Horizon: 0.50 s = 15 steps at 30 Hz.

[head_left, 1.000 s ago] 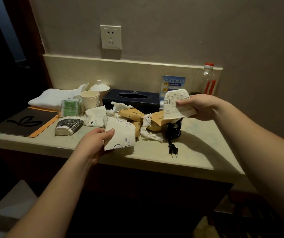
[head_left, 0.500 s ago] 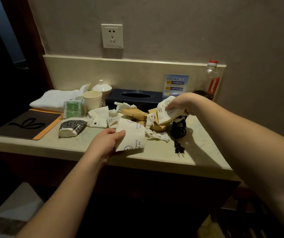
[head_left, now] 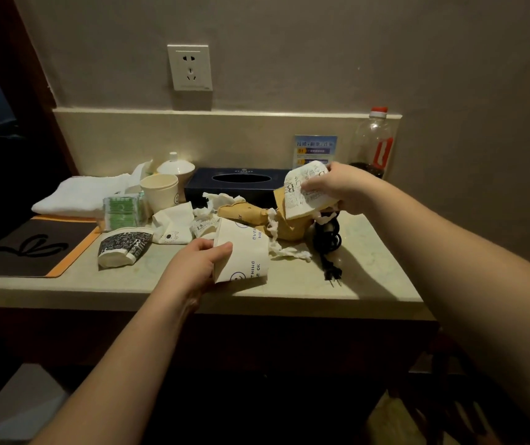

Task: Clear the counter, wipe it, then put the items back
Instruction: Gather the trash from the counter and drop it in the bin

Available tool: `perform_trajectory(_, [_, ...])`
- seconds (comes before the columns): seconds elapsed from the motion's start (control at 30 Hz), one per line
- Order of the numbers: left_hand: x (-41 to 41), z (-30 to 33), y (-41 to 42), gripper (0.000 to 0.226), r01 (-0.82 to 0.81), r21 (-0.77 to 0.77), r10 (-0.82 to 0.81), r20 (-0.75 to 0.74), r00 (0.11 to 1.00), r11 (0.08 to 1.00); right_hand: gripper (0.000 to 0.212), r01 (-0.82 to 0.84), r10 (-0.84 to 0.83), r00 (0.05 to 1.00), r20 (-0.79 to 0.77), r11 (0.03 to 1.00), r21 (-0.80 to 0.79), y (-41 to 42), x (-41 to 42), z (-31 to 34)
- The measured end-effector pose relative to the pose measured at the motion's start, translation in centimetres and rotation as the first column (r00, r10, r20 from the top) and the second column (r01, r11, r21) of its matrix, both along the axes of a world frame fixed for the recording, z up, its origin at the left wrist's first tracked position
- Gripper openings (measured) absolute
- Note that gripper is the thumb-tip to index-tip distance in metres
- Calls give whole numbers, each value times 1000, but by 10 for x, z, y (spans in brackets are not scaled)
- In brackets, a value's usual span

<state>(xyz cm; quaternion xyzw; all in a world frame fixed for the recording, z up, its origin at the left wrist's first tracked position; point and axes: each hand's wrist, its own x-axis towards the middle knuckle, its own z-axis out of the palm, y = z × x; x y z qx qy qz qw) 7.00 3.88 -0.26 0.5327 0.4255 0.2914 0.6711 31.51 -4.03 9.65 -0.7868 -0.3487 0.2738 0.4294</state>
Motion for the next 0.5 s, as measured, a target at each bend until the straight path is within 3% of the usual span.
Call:
perform_trajectory(0.3, [-1,10,-12,12,47,44,-52,133,990,998,15,131,-16,957,-291,915,383,-75,-16,-7])
perform_trajectory(0.5, [20,18,-34,12,158,28,-160,216,963,987,39,355,-79,860,-504,802,480,-131,-29,-49])
